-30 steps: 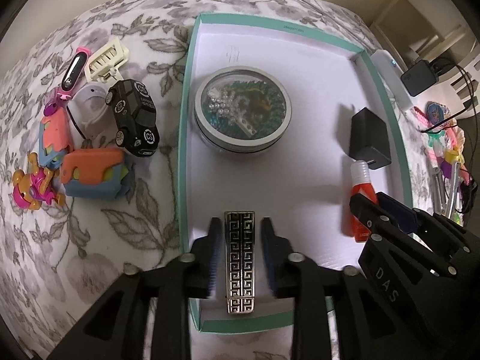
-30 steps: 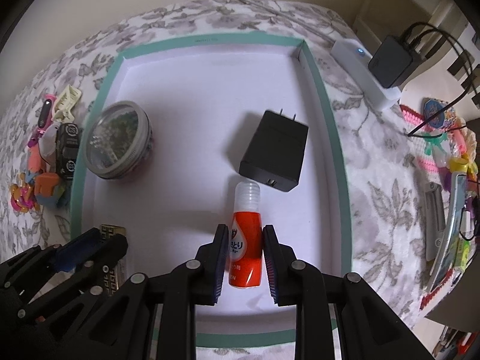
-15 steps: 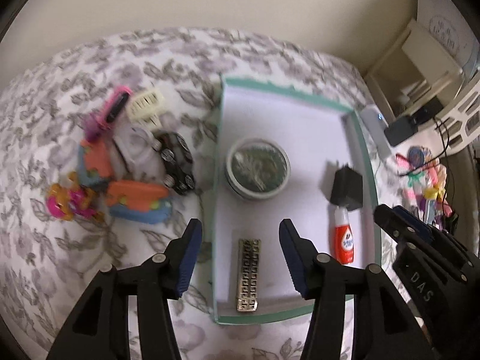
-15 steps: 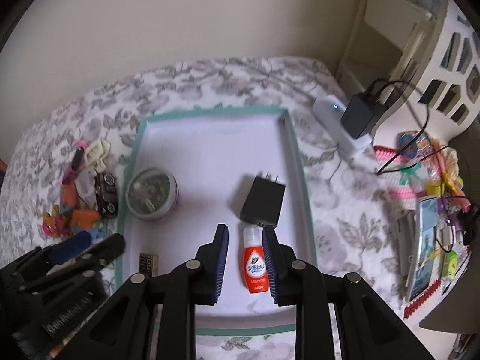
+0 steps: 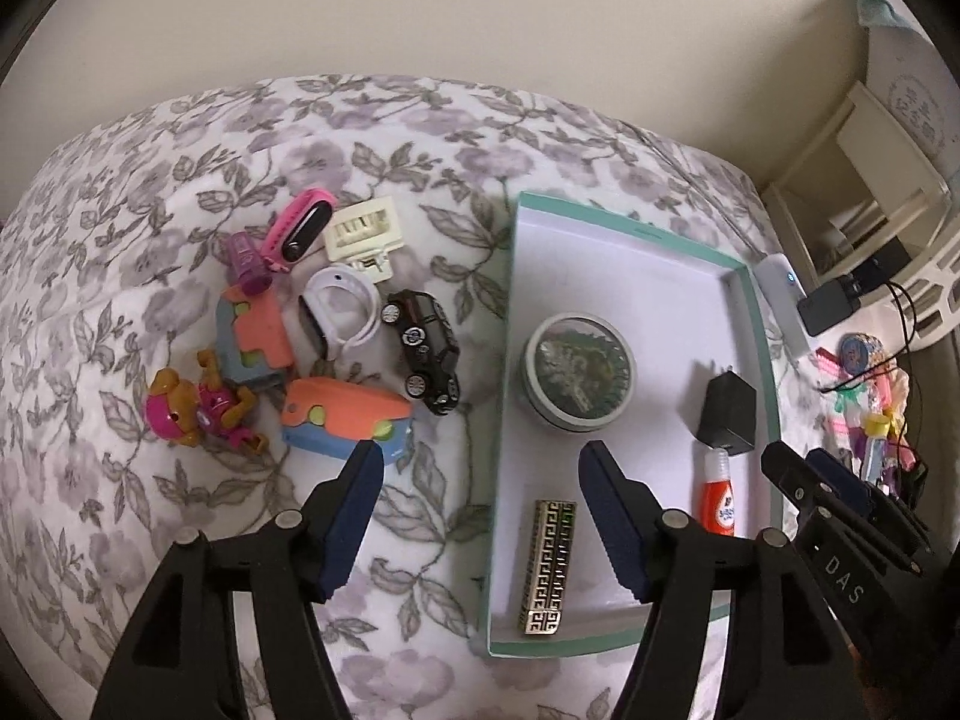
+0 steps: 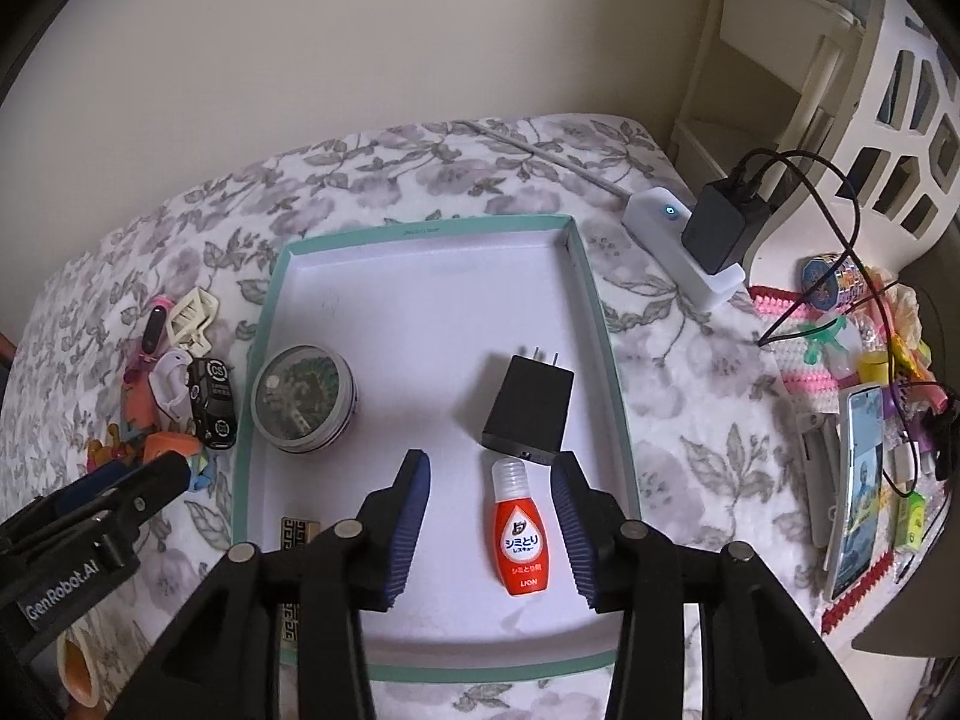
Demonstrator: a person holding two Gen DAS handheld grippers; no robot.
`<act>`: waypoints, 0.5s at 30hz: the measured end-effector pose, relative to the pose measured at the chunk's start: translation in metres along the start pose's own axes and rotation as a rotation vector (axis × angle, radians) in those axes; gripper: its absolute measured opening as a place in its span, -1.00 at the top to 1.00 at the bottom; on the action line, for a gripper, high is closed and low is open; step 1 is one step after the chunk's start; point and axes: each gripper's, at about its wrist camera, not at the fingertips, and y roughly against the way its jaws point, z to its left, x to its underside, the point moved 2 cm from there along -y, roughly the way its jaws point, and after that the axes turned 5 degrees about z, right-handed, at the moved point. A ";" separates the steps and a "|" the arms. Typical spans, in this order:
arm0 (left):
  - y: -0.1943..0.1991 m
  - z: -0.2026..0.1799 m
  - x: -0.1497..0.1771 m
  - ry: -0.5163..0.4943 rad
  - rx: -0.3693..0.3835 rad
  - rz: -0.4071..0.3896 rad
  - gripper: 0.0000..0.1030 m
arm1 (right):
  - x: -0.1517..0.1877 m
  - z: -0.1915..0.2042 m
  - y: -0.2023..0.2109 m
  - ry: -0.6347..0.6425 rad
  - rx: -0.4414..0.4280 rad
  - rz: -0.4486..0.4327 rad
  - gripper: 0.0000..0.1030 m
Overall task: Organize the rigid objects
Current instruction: 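Release the gold block with the left tool while the right tool releases the glue bottle, then raise both open tools from the tray and move them toward the toy pile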
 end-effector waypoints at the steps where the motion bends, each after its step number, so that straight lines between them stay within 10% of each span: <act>1: 0.000 0.002 0.000 0.003 0.000 -0.001 -0.34 | 0.000 0.001 -0.001 0.000 -0.001 0.001 -0.04; 15: -0.002 0.021 -0.004 0.058 -0.042 -0.027 -0.75 | -0.001 0.002 -0.007 -0.012 -0.034 -0.025 -0.70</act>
